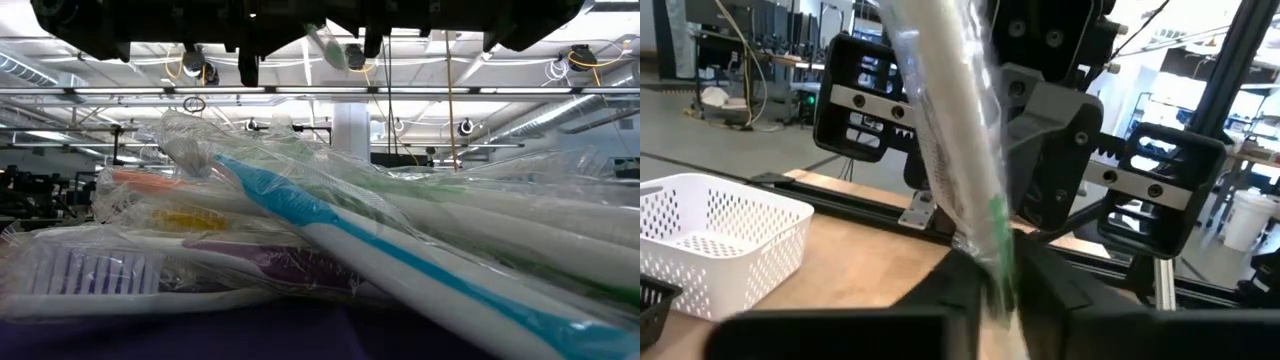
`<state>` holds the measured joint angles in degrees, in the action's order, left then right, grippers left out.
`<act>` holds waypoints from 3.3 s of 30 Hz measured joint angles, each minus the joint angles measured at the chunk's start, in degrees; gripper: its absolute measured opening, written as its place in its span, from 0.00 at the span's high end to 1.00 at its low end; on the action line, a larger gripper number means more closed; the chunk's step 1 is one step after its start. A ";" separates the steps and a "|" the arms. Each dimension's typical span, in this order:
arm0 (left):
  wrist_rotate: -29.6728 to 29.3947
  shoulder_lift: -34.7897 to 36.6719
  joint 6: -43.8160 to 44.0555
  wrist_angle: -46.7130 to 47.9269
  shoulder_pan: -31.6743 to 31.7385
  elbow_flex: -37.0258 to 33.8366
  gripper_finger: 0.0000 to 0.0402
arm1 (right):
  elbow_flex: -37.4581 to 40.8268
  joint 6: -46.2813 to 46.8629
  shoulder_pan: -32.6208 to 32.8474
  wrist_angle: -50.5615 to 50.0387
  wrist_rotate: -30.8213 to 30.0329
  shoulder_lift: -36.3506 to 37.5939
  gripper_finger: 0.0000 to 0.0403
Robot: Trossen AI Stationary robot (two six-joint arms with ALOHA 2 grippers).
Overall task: Pick & Place Toothbrushes
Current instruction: Put the green toothbrush into the light black bin
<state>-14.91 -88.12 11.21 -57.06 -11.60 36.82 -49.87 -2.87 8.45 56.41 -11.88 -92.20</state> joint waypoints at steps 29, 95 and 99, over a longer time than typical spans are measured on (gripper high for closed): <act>-0.57 0.00 -0.56 0.02 -0.09 -0.02 0.97 | 0.02 -0.86 1.81 -18.80 1.53 9.27 0.66; 3.30 7.02 11.92 38.74 46.89 -0.03 0.93 | 0.04 3.73 11.56 -33.17 1.44 11.91 0.62; 5.47 4.78 12.48 38.96 47.28 -0.07 0.97 | 0.04 3.73 11.56 -33.18 1.44 11.91 0.63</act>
<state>-9.43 -83.34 23.69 -18.09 35.69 36.75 -49.82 0.86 20.01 23.22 -10.44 -80.29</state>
